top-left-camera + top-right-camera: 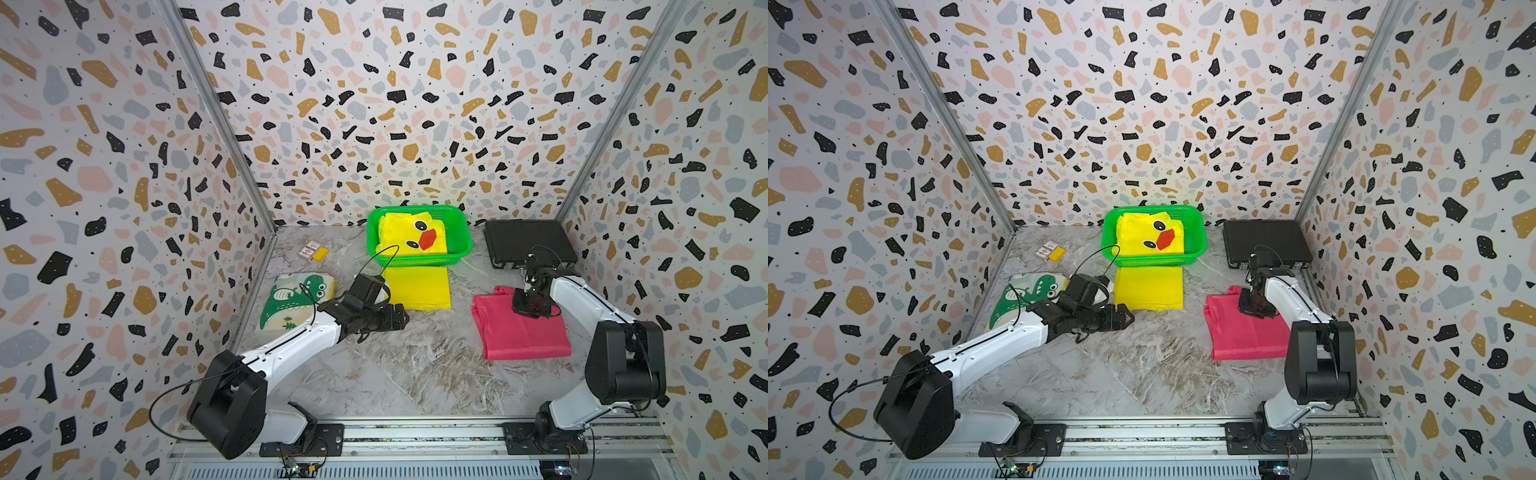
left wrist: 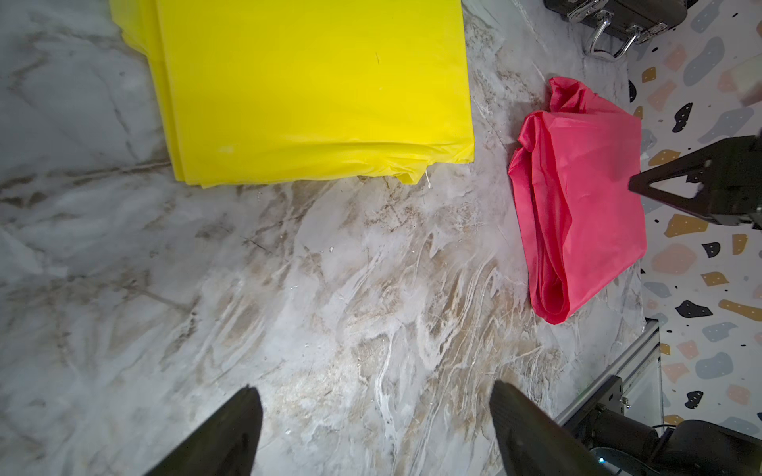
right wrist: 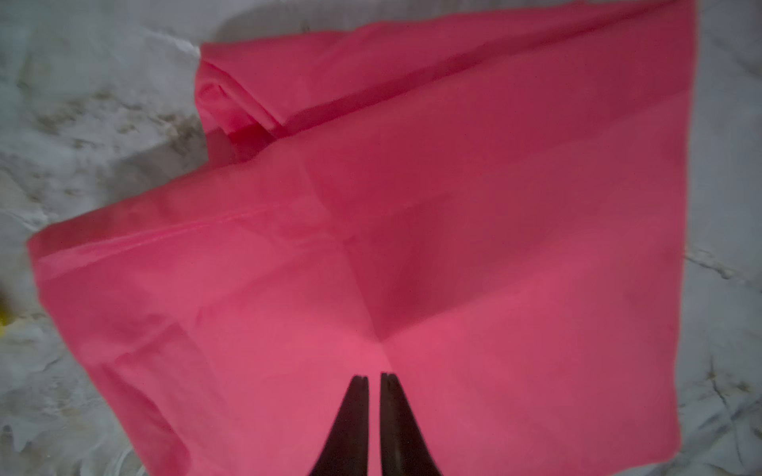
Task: Put the folded raincoat in the basket
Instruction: Move the raincoat to the center of the board.
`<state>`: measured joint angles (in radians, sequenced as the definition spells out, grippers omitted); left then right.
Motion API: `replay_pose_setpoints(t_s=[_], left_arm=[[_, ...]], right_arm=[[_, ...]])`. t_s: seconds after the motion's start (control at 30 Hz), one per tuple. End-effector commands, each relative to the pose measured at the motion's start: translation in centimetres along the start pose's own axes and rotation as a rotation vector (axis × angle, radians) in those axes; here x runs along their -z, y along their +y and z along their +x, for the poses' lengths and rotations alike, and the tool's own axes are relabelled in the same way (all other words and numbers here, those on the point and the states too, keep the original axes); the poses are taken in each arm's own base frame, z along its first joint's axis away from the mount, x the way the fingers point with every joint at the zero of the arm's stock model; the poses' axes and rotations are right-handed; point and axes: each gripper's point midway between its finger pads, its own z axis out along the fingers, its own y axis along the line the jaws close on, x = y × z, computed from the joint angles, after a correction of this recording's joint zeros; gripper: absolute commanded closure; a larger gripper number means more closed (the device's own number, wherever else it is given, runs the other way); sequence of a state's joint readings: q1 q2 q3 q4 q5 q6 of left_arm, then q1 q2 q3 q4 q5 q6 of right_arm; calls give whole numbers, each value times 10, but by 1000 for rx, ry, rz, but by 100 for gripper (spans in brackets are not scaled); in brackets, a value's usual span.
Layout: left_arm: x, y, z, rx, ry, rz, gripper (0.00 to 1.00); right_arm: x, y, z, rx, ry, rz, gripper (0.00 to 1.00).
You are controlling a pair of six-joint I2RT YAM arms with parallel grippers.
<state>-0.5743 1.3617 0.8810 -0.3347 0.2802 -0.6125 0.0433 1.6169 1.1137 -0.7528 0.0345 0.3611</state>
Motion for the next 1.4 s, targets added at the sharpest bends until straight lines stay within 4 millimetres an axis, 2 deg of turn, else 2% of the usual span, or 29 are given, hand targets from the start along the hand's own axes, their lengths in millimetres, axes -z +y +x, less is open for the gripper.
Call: replay_pose_setpoints(t_s=[0.0,0.17,0.3,0.43,0.67,0.77,1.03,1.23,1.37], left_arm=[[1,-6,-1,-26,-10,28,9],[-4,0,8,-17,5,28,10],[-8,4,11,-19,17,19,9],[-10,5,13,-23,24,14,10],[-18,12,21,-16,49,7,9],[-19,13,24,-10,52,10,9],[-16,15,28,-10,52,10,9],[-8,12,28,7,31,27,9],[0,11,31,20,21,38,9]], right_arm=[[-4,8,0,35,23,-36,84],[-28,20,10,24,74,-97,75],[-44,23,26,5,132,-112,74],[-50,31,47,30,186,-107,73],[-49,51,84,57,230,-124,71],[-47,53,101,55,240,-119,71],[-27,63,142,43,217,-143,70],[-16,89,152,28,177,-219,69],[-21,113,153,-19,151,-302,69]])
